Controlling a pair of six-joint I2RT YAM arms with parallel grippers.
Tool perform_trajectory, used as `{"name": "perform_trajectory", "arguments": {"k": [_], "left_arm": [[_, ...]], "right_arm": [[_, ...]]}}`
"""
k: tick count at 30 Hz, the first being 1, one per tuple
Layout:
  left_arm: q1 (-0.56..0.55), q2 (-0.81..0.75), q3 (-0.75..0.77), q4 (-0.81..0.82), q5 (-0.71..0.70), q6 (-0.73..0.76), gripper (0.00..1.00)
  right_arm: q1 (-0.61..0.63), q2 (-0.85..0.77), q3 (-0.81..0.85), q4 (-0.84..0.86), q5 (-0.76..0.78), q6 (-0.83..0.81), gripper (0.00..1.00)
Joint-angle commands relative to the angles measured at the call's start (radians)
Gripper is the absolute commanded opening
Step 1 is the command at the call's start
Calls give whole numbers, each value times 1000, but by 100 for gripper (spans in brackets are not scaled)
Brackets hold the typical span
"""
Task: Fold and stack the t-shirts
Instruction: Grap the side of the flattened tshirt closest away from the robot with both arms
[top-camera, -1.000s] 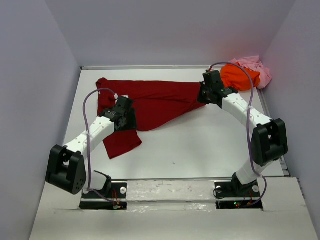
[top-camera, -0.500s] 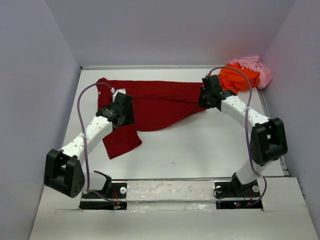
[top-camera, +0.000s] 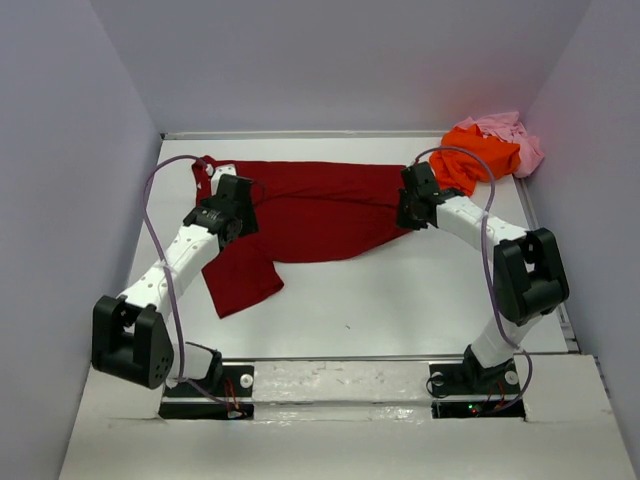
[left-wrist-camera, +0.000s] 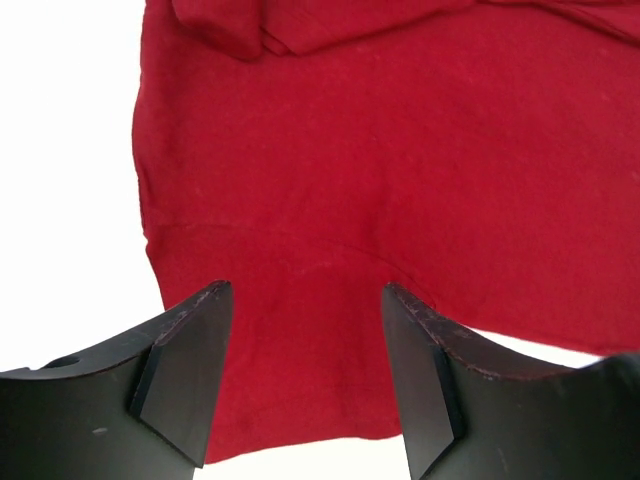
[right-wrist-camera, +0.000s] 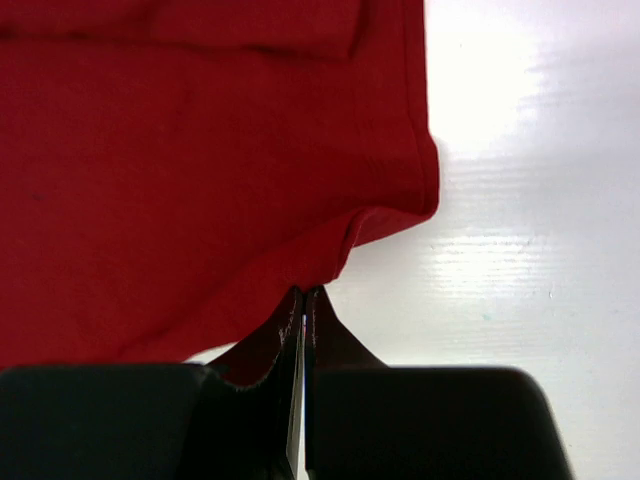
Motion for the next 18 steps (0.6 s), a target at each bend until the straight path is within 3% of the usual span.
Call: {"name": "perform_trajectory", "arguments": {"k": [1, 10, 15, 18], "left_arm": [[35, 127, 40, 38, 49, 1, 71], [58, 460, 228, 88, 37, -44, 69], [72, 653, 462, 18, 48, -28, 69], [75, 722, 508, 18, 31, -19, 69]], "right_arm": [[-1, -45, -35, 28, 11, 4, 0], [-1, -94, -43, 42, -51, 24, 0], [-1, -132, -71, 43, -69, 25, 0], [-1, -146, -81, 46, -60, 18, 0]]}}
